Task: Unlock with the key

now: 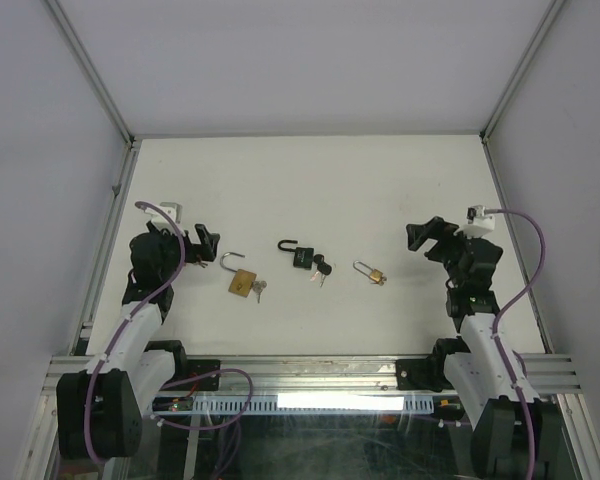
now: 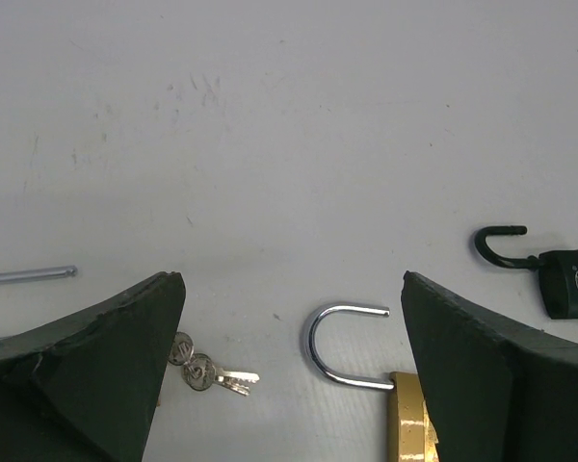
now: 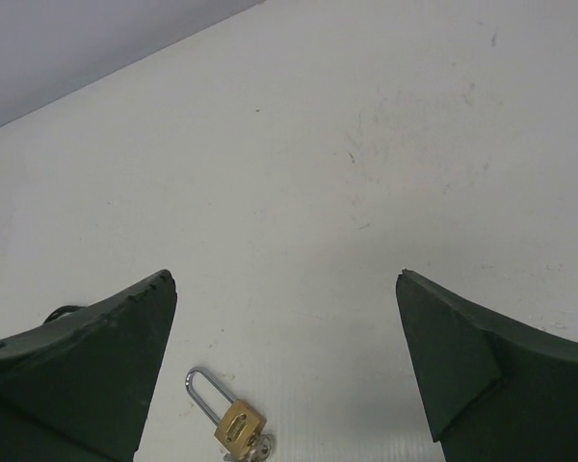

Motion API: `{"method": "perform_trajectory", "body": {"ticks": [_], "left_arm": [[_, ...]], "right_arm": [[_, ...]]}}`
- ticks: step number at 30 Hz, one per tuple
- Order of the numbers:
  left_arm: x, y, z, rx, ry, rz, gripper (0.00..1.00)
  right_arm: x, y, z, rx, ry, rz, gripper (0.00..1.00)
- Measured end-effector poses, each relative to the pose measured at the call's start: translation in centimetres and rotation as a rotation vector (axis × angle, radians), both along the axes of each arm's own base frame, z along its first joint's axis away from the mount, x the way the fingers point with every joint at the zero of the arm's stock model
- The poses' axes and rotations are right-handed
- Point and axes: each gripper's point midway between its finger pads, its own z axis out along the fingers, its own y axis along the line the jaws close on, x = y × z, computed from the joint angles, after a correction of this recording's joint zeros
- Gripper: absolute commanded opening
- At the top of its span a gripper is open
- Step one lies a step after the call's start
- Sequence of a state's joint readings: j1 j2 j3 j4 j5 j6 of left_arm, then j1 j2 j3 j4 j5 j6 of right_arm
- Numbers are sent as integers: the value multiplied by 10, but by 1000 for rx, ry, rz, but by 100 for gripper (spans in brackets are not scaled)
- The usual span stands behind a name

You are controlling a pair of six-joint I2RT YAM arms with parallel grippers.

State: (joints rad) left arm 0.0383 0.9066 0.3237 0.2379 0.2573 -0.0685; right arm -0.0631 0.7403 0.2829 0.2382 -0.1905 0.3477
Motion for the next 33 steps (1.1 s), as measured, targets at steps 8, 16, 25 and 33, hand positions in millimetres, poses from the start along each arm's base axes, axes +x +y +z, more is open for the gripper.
{"method": "perform_trajectory", "body": {"ticks": [8, 16, 25, 33], "left_arm": [[-5, -7, 5, -1, -57, -43, 99], [-4, -3, 1, -22, -38, -3, 99], [-3, -1, 0, -26, -33, 6, 99], [-4, -6, 1, -46, -32, -11, 99]], "right_arm": [[6, -2, 15, -22, -33, 23, 100], [4, -6, 23, -29, -85, 21, 100], [6, -7, 13, -14, -69, 11, 100], [8, -6, 18, -5, -88, 13, 100]]}}
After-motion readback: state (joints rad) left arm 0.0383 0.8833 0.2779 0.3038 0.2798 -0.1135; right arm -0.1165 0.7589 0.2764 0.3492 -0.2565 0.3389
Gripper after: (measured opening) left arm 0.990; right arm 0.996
